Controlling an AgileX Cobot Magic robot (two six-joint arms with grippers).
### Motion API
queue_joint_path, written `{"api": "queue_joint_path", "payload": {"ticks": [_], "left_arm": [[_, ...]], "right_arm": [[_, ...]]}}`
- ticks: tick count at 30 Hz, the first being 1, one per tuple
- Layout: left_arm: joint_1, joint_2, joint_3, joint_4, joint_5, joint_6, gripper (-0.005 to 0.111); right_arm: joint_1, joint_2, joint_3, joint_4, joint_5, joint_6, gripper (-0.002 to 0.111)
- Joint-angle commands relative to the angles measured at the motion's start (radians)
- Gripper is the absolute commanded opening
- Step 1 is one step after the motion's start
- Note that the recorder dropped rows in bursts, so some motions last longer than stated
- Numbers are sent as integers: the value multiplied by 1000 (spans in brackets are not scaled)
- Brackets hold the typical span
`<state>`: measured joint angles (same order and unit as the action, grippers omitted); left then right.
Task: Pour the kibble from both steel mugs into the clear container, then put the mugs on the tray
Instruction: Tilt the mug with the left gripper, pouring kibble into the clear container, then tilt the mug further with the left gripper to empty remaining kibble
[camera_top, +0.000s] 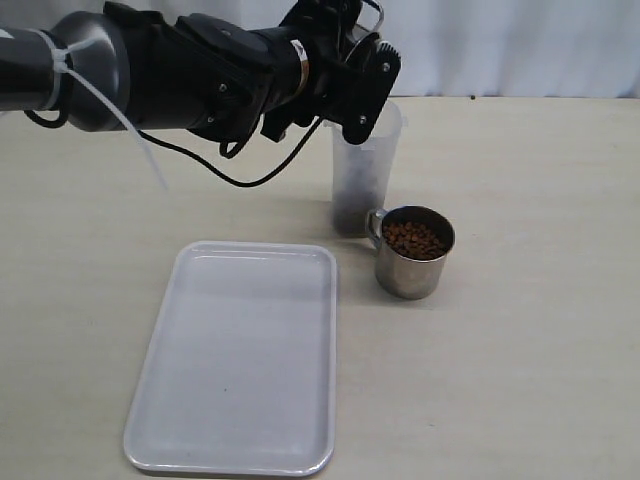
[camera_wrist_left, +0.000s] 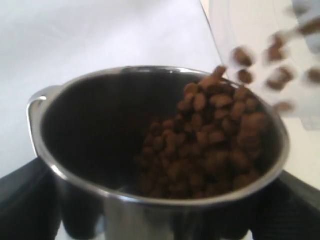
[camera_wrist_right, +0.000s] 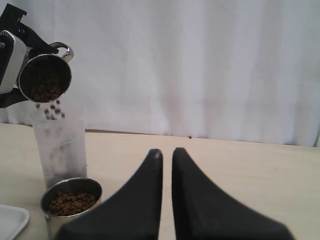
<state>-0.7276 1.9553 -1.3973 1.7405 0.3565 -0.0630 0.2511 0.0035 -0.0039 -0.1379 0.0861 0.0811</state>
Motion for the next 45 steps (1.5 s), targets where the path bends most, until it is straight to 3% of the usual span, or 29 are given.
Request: {"api": "queue_joint_path", "payload": {"ticks": [1,45], "left_arm": [[-5,-9,-12,4,12,6,0],[-5,-9,-12,4,-28,127,0]], "right_arm": [[-4,-3,4,4,-6,8,5],[-4,-3,4,4,-6,8,5]]}}
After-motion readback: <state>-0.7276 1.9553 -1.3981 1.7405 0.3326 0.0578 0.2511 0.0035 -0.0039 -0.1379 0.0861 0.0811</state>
